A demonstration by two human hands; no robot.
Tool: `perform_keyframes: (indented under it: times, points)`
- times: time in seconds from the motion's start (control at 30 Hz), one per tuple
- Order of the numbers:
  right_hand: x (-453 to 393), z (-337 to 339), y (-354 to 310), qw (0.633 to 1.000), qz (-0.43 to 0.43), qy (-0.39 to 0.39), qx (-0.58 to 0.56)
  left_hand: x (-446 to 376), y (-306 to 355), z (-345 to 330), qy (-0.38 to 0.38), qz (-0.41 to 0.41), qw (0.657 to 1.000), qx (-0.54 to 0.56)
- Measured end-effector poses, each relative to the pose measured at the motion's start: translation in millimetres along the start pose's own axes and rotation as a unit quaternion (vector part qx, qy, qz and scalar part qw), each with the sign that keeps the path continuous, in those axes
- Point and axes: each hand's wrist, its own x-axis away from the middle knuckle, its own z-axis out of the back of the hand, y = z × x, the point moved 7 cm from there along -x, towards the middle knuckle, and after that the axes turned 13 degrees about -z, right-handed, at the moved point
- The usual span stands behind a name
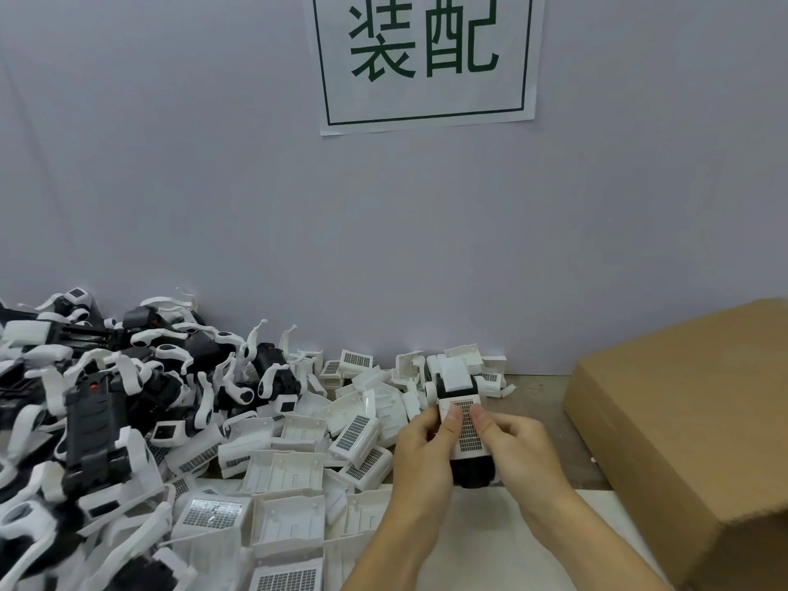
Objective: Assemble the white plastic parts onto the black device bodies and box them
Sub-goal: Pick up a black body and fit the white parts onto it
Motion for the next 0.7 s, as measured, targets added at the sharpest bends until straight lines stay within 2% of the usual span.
perform_keyframes:
  times: [0.2, 0.33, 0.47, 0.57, 0.63, 0.7]
  points:
    - [-5, -1, 3, 1.0, 0.018, -0.004, 0.018, 0, -3, 2, 0.023, 0.019, 0.999, 0.018]
    - [1, -9, 0, 0.992, 0.069, -0.004, 0.109, 0, -5, 8, 0.066, 0.054, 0.992, 0.095]
    - [0, -5, 3, 0.967, 0.115, 0.04, 0.225, 1, -8, 2, 0.051, 0.099, 0.982, 0.155]
    - [-1, 11, -4, 0.975, 0.132, 0.097, 0.148, 0, -8, 4, 0.066, 0.08, 0.988, 0.114]
    - [-4, 22, -2, 0.991, 0.078, 0.103, 0.038, -1, -4, 12, 0.089, 0.044, 0.994, 0.037]
    - [-12, 31, 8, 0.992, -0.012, 0.09, -0.084, -2, 2, 20, 0.109, -0.006, 0.993, -0.034]
